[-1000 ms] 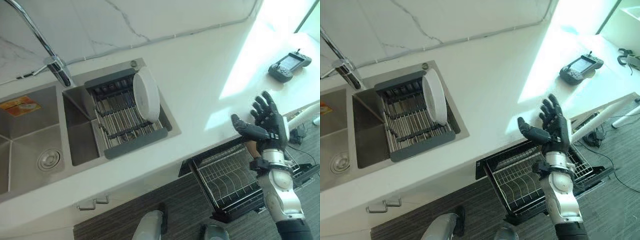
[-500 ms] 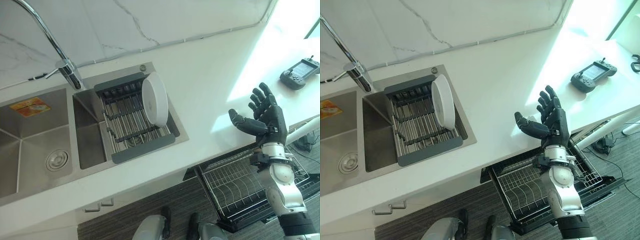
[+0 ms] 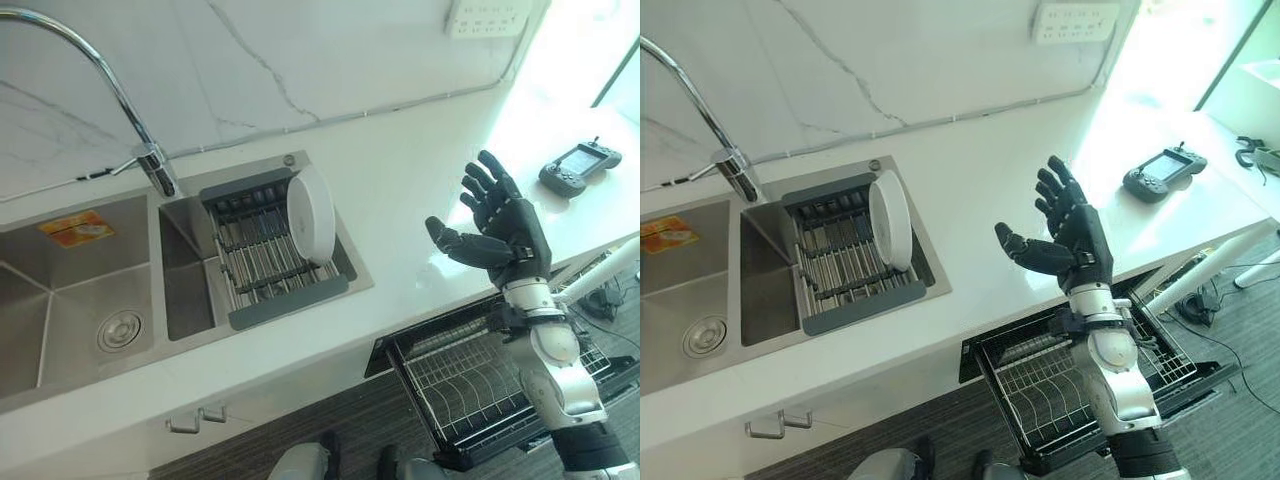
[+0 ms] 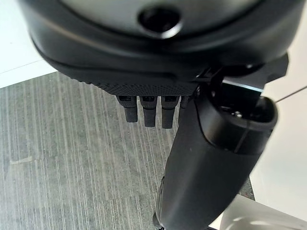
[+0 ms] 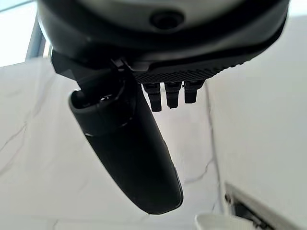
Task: Place the dishes in the dishwasher.
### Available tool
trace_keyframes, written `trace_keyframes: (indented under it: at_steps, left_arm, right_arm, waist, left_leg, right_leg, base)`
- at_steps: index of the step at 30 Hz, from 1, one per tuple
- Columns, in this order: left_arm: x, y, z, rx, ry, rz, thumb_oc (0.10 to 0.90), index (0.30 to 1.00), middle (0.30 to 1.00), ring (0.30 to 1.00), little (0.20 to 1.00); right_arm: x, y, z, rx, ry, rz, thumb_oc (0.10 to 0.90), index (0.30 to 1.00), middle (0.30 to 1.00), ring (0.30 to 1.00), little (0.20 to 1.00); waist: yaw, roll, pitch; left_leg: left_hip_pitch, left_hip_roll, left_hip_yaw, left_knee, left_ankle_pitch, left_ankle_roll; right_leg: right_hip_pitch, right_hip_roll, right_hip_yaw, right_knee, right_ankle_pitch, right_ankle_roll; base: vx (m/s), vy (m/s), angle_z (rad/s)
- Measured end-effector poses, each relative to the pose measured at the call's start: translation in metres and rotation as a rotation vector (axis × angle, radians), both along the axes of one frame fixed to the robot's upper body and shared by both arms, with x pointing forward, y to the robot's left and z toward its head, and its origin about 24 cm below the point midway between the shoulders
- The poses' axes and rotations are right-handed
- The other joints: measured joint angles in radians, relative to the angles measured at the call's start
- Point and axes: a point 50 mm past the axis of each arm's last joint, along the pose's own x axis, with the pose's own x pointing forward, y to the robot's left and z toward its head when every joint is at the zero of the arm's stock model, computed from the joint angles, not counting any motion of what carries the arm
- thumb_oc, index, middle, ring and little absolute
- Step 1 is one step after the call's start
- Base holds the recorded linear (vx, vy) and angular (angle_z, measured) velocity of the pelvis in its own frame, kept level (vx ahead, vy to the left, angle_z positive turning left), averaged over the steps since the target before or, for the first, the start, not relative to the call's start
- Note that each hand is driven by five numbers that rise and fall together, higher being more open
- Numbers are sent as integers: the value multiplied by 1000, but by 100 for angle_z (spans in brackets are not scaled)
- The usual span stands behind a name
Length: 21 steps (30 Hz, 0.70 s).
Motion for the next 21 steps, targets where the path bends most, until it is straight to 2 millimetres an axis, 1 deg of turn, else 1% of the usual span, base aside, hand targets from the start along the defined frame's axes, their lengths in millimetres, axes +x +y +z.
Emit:
trace_keyframes:
  at_steps: [3, 4, 6, 11, 13, 14, 15, 16, 18, 20, 21]
  left_arm:
    - [-3, 0, 0, -2, 11, 3, 800, 900, 900, 900, 900]
    - [-4, 0, -1, -3, 17, 3, 800, 900, 900, 900, 900]
    - [-7, 0, -1, -2, 23, 5, 800, 900, 900, 900, 900]
    - [-9, 0, -1, 0, 29, 7, 800, 900, 900, 900, 900]
    - [-9, 0, -1, 1, 23, 6, 800, 900, 900, 900, 900]
    - [-9, 0, -1, 1, 23, 6, 800, 900, 900, 900, 900]
    - [-9, -1, -1, -3, 26, -1, 800, 900, 900, 900, 900]
    - [-9, -1, -1, -3, 29, -14, 800, 900, 900, 900, 900]
    - [-2, -1, -1, -4, 9, -19, 800, 900, 900, 900, 900]
    - [-7, -1, -1, -4, 25, -16, 800, 900, 900, 900, 900]
    - [-10, -1, -1, -6, 33, -14, 800, 900, 900, 900, 900]
  right_arm:
    - [4, 10, 4, 24, -9, 28, 800, 900, 900, 900, 900]
    - [5, 12, 3, 29, -4, 32, 800, 900, 900, 900, 900]
    - [6, 15, 2, 36, 7, 41, 800, 900, 900, 900, 900]
    - [7, 26, -2, 55, 36, 78, 800, 900, 900, 900, 900]
    - [8, 26, -3, 63, 44, 83, 800, 900, 900, 900, 900]
    - [8, 27, -3, 74, 48, 84, 800, 900, 900, 900, 900]
    - [13, 34, -5, 104, 59, 78, 800, 900, 900, 900, 900]
    - [21, 40, -7, 112, 79, 73, 800, 900, 900, 900, 900]
    - [25, 42, -9, 107, 101, 65, 800, 900, 900, 900, 900]
    - [25, 48, -10, 100, 109, 86, 800, 900, 900, 900, 900]
    - [25, 51, -10, 101, 110, 92, 800, 900, 900, 900, 900]
  waist:
    - [26, 2, -1]
    - [24, 3, -2]
    - [33, 4, -2]
    - [30, 6, -2]
    - [29, 6, -2]
    - [35, 7, -2]
    - [37, 12, -5]
    - [32, 15, -7]
    - [58, 26, -8]
    - [83, 26, -8]
    - [87, 26, -8]
  left_leg:
    - [-5, -1, -3, 5, -3, -1]
    - [-4, -1, -3, 5, -3, -1]
    - [-6, -3, -7, 6, -5, 0]
    - [-6, -8, -16, 7, -5, 1]
    - [-6, -10, -22, 7, -5, 1]
    - [-4, -11, -25, 7, -6, 1]
    - [-7, -8, -24, 12, -17, -2]
    - [-7, -9, -27, 14, -16, -2]
    - [-18, -9, -34, 24, -17, -1]
    - [-19, -11, -36, 24, -17, 0]
    - [-22, -13, -39, 24, -18, 1]
  right_leg:
    - [2, -2, -4, -1, 0, 0]
    - [2, -2, -4, -1, 0, 0]
    - [3, -3, -8, -3, 0, 0]
    - [9, -7, -19, -7, -1, 1]
    - [13, -8, -26, -10, -1, 2]
    - [18, -9, -29, -12, -3, 4]
    - [22, -10, -37, -13, -3, 5]
    - [26, -10, -43, -15, -3, 5]
    - [26, -11, -56, -15, -5, 6]
    - [26, -14, -59, -15, -8, 7]
    - [27, -16, -64, -17, -8, 7]
  base:
    - [7, 19, 6]
    - [11, 11, 5]
    - [14, 13, 5]
    - [11, 8, 7]
    - [41, 23, 8]
    - [89, 57, 5]
    - [89, 60, 10]
    - [8, 19, 16]
    - [5, 12, 20]
    - [16, 26, 9]
    - [24, 33, 9]
